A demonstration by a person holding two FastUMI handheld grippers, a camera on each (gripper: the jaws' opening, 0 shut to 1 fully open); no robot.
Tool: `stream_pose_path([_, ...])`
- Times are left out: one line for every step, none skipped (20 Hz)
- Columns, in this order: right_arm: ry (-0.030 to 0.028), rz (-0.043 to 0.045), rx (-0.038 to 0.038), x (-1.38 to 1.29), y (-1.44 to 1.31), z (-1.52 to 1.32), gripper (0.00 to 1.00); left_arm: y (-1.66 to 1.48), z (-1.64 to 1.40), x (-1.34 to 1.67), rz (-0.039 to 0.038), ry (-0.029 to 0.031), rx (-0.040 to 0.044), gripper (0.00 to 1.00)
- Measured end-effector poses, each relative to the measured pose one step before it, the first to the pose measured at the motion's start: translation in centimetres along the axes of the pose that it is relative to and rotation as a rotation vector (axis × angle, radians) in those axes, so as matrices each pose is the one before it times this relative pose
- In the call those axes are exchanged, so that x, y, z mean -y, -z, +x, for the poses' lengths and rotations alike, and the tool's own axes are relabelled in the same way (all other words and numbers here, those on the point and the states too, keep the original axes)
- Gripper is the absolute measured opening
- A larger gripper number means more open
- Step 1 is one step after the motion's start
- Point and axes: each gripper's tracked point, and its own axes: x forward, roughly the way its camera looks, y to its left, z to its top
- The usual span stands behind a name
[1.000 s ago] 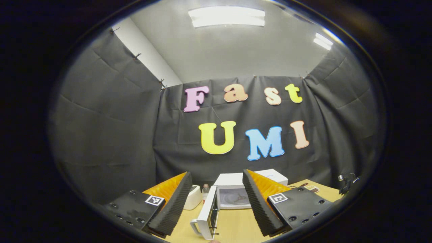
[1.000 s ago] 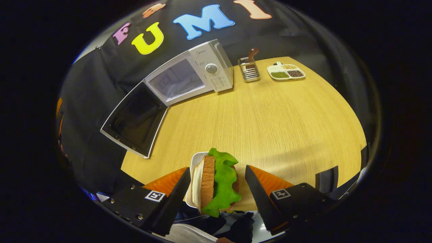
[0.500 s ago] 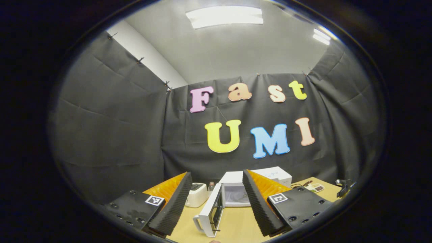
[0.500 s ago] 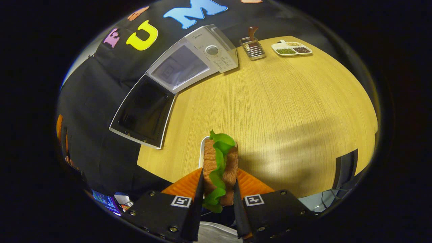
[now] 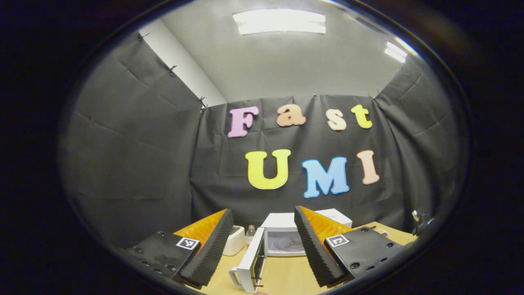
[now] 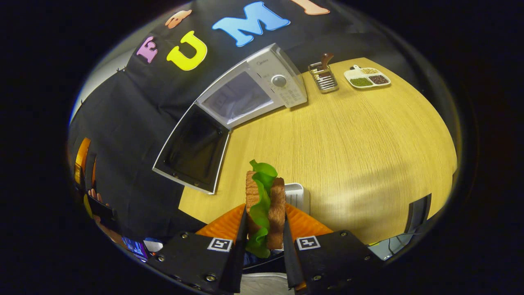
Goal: Open the microwave oven with the left hand, put the food in, and close the microwave oven.
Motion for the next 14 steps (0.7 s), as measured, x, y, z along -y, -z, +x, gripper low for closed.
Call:
stream_pose_path([0.00439, -0.01097, 0.01955, -0.744, -0.72, 0.258, 0.42, 0.154, 0.637, -0.397, -0.00894, 0.009, 0.00117, 0.97])
stream_pose_path([0.00236, -0.01532, 0.01906, -0.686, -0.787, 0.339, 0.42, -0.076, 0.537, -0.554, -0.00617, 0.00442, 0.00814, 0.97])
stream_pose_path([0.0073, -0.00878, 0.01589, -0.552, -0.561, 0.427, 0.42, 0.071, 0.557, -0.751, -0.00524, 0.00346, 0.00314, 0.97])
stream_pose_path([0.00762, -0.00046, 0.01596, -0.529, -0.602, 0.695, 0.42, 0.163, 0.455, -0.689, -0.00358, 0.00538, -0.0002, 0.97])
stream_pose_path([0.00201, 0.00452, 0.02244, -0.548, -0.697, 0.587, 0.42, 0.12, 0.535, -0.848, -0.00028, 0.00016, 0.00173, 0.97])
stream_pose_path([-0.00556, 0.00535, 0.02211, -0.811, -0.638, 0.582, 0.42, 0.078, 0.569, -0.938, -0.00035, -0.00038, 0.00099, 0.96])
stream_pose_path([-0.00623, 0.0079, 0.02247, -0.929, -0.586, 0.584, 0.42, 0.233, 0.646, -0.844, -0.00362, -0.00081, -0.00177, 0.96])
stream_pose_path([-0.00467, 0.00666, 0.02239, -0.787, -0.526, 0.753, 0.42, 0.165, 0.531, -0.743, -0.00649, 0.0023, -0.00379, 0.96])
stream_pose_path([-0.00604, 0.00293, 0.02197, -0.835, -0.435, 0.696, 0.42, 0.161, 0.596, -0.8, -0.00439, 0.00114, -0.00182, 0.96])
stream_pose_path([-0.00815, 0.00489, 0.02161, -0.875, -0.51, 0.767, 0.42, 0.049, 0.48, -0.902, 0.00109, -0.00144, -0.00027, 0.96])
stream_pose_path([-0.00713, 0.00663, 0.02039, -0.926, -0.442, 0.797, 0.42, 0.202, 0.507, -0.848, 0.00633, -0.00147, -0.00067, 0.96])
stream_pose_path([-0.00733, 0.00689, 0.02004, -0.769, -0.437, 0.868, 0.42, 0.151, 0.328, -0.905, 0.00942, -0.0037, -0.00056, 0.96])
stream_pose_path([-0.00678, 0.00519, 0.01968, -0.761, -0.415, 0.862, 0.42, 0.214, 0.549, -0.851, 0.00606, -0.00303, -0.00214, 0.96])
stream_pose_path([-0.00313, 0.00375, 0.01755, -0.588, -0.365, 0.908, 0.42, 0.234, 0.388, -0.748, 0.00038, -0.00195, -0.0035, 0.95])
